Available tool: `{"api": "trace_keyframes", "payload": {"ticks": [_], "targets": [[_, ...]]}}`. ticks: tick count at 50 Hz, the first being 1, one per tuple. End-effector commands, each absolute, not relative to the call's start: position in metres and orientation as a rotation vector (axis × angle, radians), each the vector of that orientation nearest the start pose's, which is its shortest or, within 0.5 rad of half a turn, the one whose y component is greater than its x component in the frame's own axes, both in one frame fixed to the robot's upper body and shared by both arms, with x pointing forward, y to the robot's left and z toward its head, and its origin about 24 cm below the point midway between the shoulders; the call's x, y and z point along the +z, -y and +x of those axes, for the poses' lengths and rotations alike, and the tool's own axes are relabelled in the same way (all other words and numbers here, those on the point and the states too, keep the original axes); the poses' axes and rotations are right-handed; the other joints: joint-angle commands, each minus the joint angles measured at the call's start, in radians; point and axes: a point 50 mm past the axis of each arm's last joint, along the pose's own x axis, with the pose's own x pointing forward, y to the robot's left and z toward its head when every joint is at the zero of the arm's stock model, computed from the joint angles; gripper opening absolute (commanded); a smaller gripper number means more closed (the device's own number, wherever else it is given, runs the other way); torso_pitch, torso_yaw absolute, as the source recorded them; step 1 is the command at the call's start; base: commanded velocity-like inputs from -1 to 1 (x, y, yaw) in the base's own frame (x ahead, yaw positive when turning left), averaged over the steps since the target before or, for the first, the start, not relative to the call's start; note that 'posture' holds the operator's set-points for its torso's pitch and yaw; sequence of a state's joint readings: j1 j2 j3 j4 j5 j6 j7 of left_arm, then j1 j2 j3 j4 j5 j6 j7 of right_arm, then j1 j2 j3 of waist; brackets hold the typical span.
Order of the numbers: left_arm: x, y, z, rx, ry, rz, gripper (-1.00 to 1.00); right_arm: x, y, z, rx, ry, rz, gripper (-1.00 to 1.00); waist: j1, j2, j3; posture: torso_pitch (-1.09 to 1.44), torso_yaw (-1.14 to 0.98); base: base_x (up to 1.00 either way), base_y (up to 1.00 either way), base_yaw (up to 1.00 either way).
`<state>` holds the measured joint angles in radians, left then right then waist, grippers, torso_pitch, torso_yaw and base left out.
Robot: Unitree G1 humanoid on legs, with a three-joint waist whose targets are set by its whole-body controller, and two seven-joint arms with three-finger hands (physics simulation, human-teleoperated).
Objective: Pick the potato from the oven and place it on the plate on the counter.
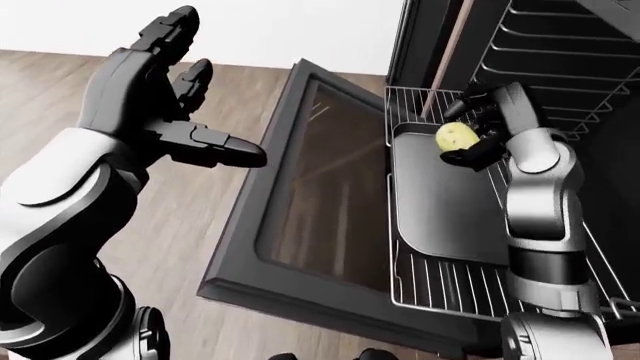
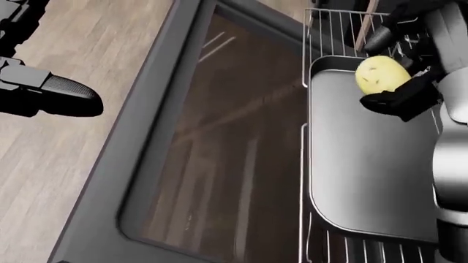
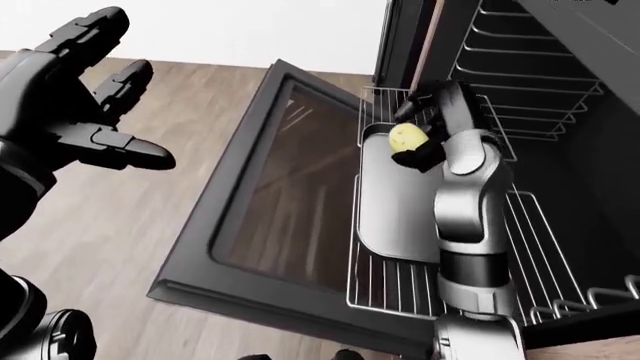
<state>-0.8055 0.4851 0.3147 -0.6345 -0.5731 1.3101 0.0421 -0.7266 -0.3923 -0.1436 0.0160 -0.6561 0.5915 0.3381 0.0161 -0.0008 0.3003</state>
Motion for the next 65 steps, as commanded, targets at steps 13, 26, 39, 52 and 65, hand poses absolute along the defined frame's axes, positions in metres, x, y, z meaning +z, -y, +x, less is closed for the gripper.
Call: {"api": "trace_keyframes", "payload": {"ticks": [13, 26, 39, 52, 65], "targets": [[0.310, -0.180, 0.261, -0.172, 0.256, 0.121, 1.00, 0.285, 0.211, 0.326, -0.246, 0.214, -0.819, -1.00, 0.000, 0.006, -0.045, 1.10, 0.00, 0.00, 0.00, 0.00], [0.310, -0.183, 0.259, -0.171, 0.259, 0.117, 1.00, 0.292, 0.202, 0.322, -0.238, 0.272, -0.841, -1.00, -0.018, 0.014, -0.026, 1.10, 0.00, -0.01, 0.13, 0.00], [0.310, -0.183, 0.258, -0.169, 0.258, 0.119, 1.00, 0.298, 0.205, 0.318, -0.260, 0.287, -0.843, -1.00, -0.019, 0.062, -0.055, 1.10, 0.00, -0.20, 0.35, 0.00], [0.308, -0.178, 0.257, -0.178, 0.254, 0.123, 1.00, 0.312, 0.211, 0.307, -0.291, 0.324, -0.808, -1.00, -0.020, 0.032, -0.065, 1.10, 0.00, -0.37, -0.01, 0.00], [0.307, -0.180, 0.256, -0.175, 0.254, 0.116, 1.00, 0.309, 0.203, 0.309, -0.273, 0.325, -0.834, -1.00, -0.023, -0.043, -0.053, 1.10, 0.00, -0.37, 0.02, 0.00]]}}
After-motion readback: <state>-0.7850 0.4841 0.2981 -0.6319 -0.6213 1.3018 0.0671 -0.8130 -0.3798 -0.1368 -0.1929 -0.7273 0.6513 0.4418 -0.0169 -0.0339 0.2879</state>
